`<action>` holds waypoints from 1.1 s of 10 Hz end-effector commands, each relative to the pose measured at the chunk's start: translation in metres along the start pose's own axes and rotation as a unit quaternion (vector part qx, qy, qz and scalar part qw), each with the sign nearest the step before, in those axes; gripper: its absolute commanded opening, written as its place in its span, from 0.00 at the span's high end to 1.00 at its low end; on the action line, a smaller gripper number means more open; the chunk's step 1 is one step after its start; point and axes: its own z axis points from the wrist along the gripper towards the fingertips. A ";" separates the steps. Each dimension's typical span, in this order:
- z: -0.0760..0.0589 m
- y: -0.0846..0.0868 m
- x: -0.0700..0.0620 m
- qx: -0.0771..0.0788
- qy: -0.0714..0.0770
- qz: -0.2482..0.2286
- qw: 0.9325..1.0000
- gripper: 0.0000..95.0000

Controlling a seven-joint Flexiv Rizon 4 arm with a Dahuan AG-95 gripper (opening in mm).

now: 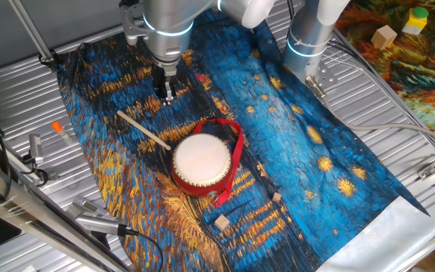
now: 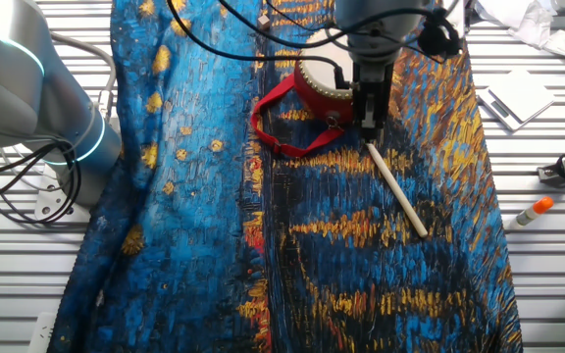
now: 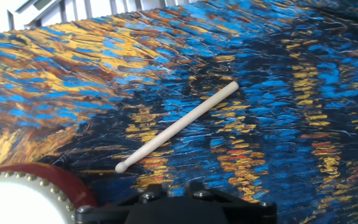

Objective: Play the drum

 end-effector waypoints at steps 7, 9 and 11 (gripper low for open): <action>0.000 0.000 0.000 0.001 0.009 -0.003 1.000 1.00; 0.000 0.000 0.000 0.001 0.009 -0.004 1.000 1.00; 0.000 0.000 0.000 0.002 0.009 -0.004 1.000 1.00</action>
